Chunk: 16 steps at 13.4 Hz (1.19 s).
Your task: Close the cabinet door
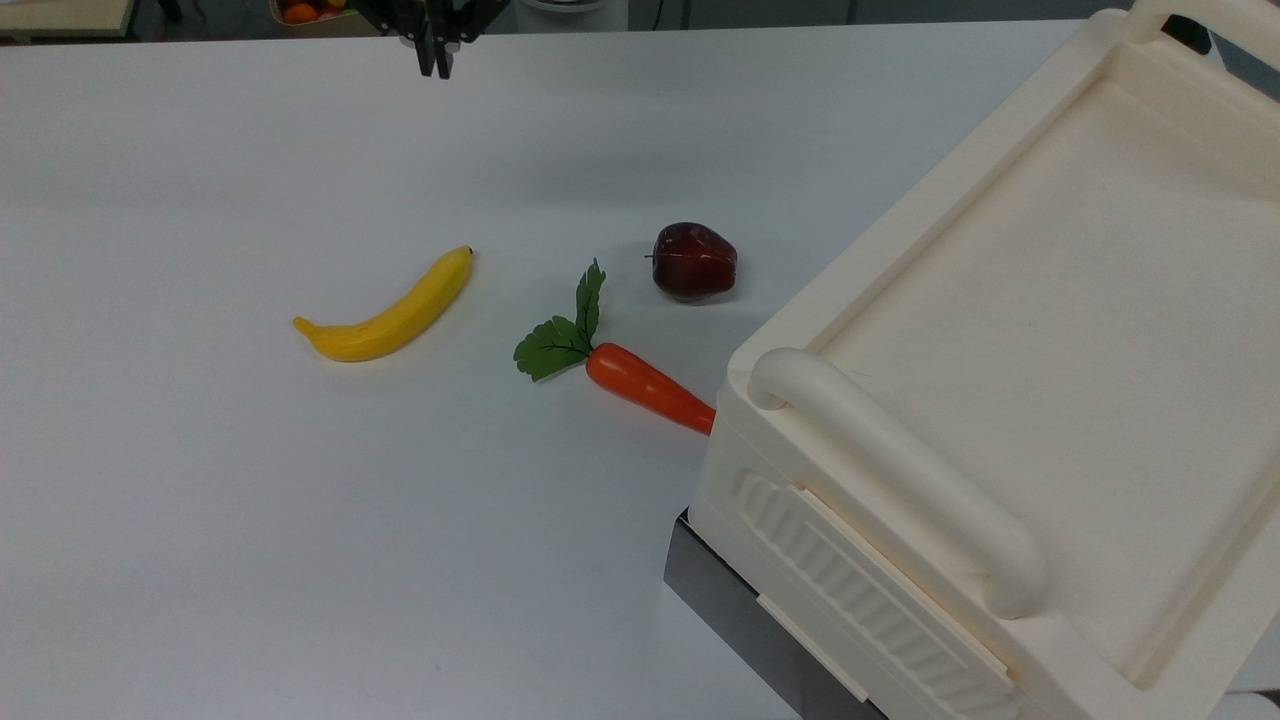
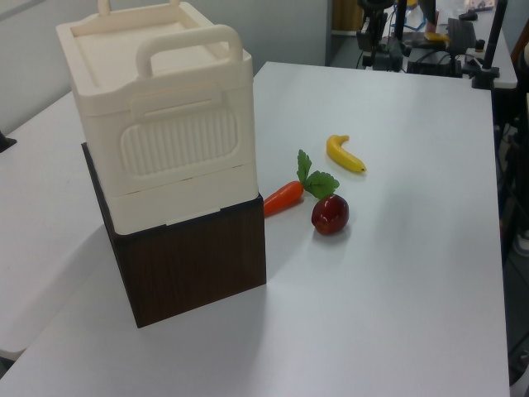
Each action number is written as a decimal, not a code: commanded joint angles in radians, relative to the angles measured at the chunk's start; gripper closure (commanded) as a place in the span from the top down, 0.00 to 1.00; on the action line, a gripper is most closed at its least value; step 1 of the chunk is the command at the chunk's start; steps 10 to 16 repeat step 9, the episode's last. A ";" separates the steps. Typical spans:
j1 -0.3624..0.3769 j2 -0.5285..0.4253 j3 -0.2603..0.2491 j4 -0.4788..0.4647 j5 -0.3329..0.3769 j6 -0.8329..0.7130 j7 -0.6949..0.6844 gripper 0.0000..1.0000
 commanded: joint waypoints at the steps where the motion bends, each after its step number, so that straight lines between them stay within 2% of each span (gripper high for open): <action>1: 0.002 -0.037 -0.016 -0.033 0.014 -0.020 -0.013 1.00; 16: -0.009 -0.043 -0.018 -0.024 0.012 -0.022 -0.013 1.00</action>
